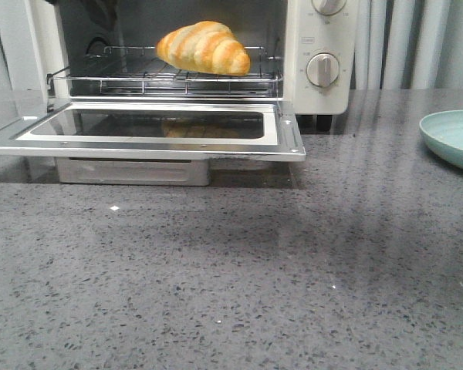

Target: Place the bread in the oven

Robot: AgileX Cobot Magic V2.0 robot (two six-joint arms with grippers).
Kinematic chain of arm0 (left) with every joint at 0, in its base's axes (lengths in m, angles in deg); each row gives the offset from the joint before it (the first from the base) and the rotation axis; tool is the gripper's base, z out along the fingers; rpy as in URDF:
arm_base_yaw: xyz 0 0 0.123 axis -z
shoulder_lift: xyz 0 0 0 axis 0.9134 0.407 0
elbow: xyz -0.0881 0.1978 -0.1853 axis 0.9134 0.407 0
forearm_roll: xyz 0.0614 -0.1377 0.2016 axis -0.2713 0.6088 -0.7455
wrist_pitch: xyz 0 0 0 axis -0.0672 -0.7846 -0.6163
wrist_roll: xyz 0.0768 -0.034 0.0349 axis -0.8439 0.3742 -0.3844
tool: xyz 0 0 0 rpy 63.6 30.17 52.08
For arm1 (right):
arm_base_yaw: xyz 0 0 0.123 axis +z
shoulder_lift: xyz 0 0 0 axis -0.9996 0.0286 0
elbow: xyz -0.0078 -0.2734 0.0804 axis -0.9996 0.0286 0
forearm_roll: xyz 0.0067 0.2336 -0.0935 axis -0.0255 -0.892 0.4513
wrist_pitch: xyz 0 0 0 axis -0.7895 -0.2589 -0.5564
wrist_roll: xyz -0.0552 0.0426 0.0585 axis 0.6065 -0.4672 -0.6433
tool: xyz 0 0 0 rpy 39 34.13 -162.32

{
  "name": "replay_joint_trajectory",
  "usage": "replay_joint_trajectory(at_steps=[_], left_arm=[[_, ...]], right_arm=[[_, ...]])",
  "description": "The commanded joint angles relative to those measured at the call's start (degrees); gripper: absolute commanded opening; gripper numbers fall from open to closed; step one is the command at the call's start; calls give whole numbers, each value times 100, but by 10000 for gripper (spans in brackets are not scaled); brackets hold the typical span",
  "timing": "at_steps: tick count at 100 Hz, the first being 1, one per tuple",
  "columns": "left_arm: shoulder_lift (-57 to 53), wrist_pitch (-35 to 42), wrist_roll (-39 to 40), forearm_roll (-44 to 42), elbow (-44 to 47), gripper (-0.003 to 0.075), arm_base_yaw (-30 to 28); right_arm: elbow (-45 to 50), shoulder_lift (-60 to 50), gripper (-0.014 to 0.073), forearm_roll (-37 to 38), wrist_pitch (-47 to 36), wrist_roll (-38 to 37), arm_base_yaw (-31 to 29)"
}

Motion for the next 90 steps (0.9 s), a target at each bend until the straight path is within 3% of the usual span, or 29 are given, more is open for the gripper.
replay_joint_trajectory(at_steps=[1, 13, 22, 39, 53, 68, 90], left_arm=[[-174, 357, 67, 22, -22, -22, -223], [-528, 346, 67, 179, 274, -22, -403], [-735, 359, 67, 293, 497, -22, -452], [-976, 492, 67, 482, 1032, -22, -453], [-982, 886, 67, 967, 1501, -22, -453], [-982, 962, -29, 729, 1874, -22, -453], [-982, 1023, -29, 643, 2323, -22, -453]], right_arm=[[-202, -504, 453, 272, 429, -91, 192], [-202, -659, 447, 254, 1264, -91, 406], [-202, -822, 393, -58, 1748, -91, 446], [-173, -1222, 262, -914, 1748, -91, 446], [-99, -1448, 120, -994, 1748, -91, 446], [334, -1718, -74, -1017, 1748, -102, 446], [1432, -2246, -74, -993, 1748, -725, 341]])
